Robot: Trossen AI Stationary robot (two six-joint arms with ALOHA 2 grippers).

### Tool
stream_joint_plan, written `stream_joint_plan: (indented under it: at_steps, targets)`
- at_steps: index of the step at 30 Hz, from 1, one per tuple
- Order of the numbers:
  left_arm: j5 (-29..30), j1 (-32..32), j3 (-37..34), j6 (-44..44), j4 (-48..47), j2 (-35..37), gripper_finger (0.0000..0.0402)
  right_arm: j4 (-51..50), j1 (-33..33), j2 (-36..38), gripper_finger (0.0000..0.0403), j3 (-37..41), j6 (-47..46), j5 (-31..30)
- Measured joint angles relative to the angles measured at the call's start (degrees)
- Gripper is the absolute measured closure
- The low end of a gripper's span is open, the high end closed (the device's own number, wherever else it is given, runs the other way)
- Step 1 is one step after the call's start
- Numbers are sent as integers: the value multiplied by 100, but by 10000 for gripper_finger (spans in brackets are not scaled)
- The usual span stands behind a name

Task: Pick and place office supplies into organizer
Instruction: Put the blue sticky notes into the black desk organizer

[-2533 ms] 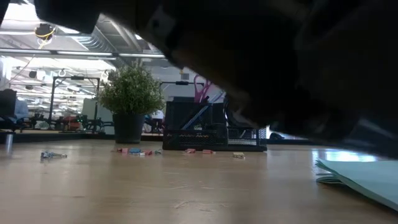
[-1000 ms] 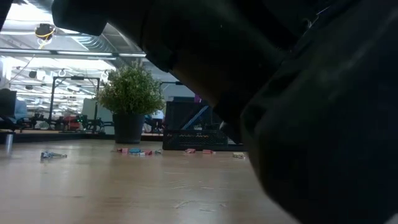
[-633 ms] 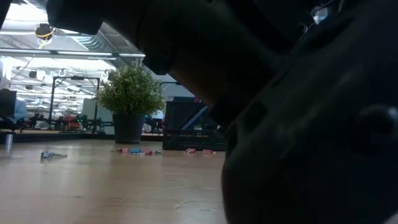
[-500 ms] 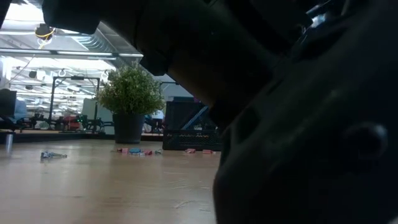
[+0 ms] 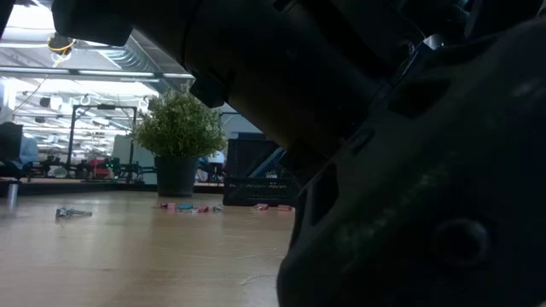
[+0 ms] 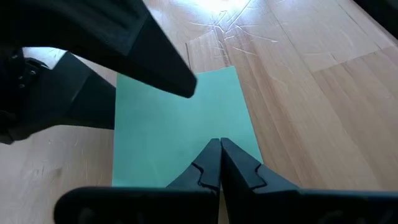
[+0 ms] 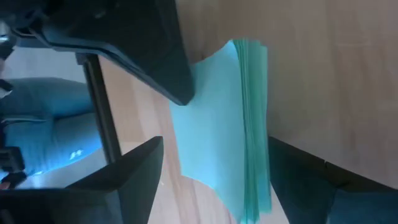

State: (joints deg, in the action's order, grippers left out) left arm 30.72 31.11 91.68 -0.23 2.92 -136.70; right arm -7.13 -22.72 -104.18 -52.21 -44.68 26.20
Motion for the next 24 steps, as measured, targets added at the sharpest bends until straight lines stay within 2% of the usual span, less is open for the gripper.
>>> stream_joint_plan:
  at_steps: [5,11,19,24]
  targets:
    - [2,-4,0,2,-4,0,400,199,-9,-30,126,11,-20,197]
    - [50,-4,4,2,-85,0,400,403,-40,-43,126,20,-303,711]
    - [139,-9,4,0,-138,0,400,428,-118,-39,126,20,-663,665]
    - [149,-9,4,0,-142,0,400,288,-114,-38,126,20,-1025,408]
